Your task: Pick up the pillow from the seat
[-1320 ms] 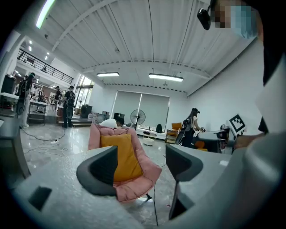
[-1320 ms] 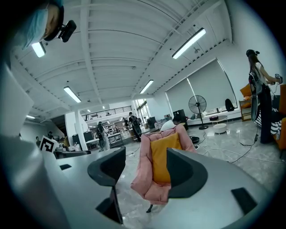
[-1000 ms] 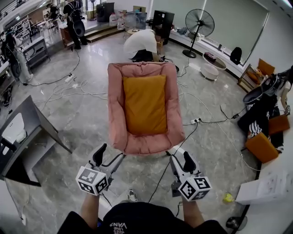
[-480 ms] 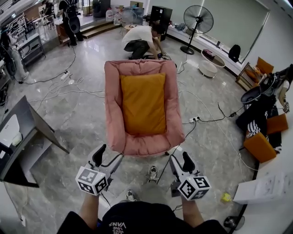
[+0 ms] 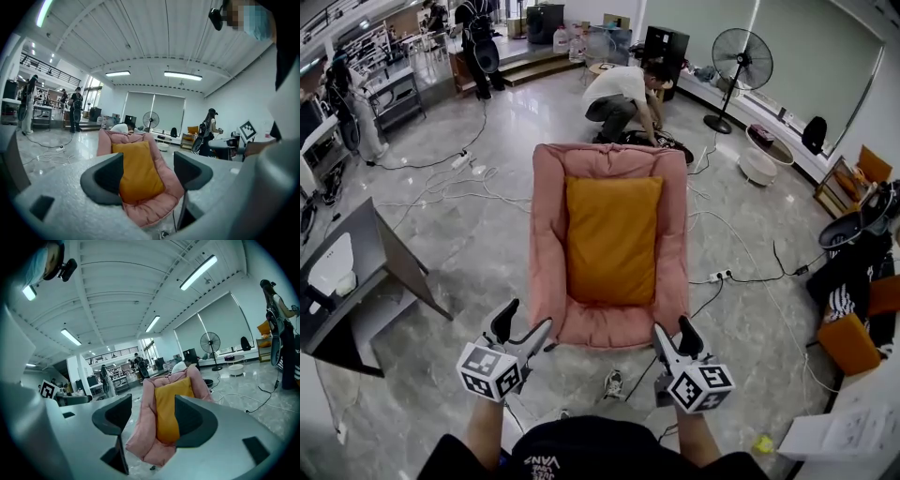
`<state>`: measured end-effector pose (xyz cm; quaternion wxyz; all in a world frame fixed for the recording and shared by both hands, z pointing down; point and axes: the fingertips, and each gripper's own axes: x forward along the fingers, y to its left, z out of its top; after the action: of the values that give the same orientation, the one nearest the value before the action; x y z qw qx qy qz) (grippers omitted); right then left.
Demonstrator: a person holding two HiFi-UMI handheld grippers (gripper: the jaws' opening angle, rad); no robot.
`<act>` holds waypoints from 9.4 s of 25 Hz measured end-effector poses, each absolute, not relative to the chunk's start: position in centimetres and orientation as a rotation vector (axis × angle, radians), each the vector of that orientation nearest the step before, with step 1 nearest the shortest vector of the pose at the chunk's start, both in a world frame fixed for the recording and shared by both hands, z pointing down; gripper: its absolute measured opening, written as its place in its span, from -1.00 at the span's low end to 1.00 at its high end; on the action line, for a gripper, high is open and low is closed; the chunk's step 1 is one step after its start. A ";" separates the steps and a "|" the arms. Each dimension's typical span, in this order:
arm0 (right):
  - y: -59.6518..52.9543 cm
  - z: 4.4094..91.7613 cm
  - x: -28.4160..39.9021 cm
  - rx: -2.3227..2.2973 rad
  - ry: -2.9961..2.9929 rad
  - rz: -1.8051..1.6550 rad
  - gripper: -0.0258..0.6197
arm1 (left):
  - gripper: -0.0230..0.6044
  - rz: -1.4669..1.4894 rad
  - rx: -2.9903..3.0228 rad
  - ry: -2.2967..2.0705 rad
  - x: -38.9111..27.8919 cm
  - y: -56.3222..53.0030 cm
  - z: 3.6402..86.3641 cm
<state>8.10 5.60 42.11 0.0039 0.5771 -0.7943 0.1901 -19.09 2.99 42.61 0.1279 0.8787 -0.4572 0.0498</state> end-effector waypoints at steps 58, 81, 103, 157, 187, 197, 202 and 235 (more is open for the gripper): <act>-31.6 58.1 16.6 1.758 -2.225 0.873 -0.06 | 0.16 0.316 2.245 -1.261 -13.0 -36.6 59.7; -46.5 63.0 16.0 1.755 -2.230 0.984 0.01 | 0.28 0.133 2.046 -0.970 -12.3 -49.8 70.5; -51.3 65.8 16.8 1.773 -2.352 1.231 -0.12 | 0.05 -0.036 2.008 -1.016 -10.4 -50.2 72.1; -21.5 59.8 17.6 1.617 -2.302 0.913 -0.65 | -0.64 0.294 2.073 -1.193 -8.6 -23.1 63.8; -14.2 47.2 16.4 1.523 -2.551 0.669 -0.68 | -0.76 0.291 2.288 -1.421 -10.1 -14.9 50.7; -14.7 37.6 15.8 1.556 -2.732 0.395 -0.70 | -0.77 0.118 2.434 -1.542 -11.2 -14.9 41.5; -15.0 32.8 16.1 1.580 -2.787 0.244 -0.71 | -0.78 0.045 2.504 -1.584 -11.0 -14.8 36.9; -19.1 30.1 14.1 1.582 -2.810 0.180 -0.76 | -0.80 0.030 2.552 -1.622 -12.9 -17.1 33.3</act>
<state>14.11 -19.05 30.13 -0.0439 0.4894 -0.8692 0.0558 -12.92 -17.14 33.27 0.0589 0.8425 -0.5355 0.0098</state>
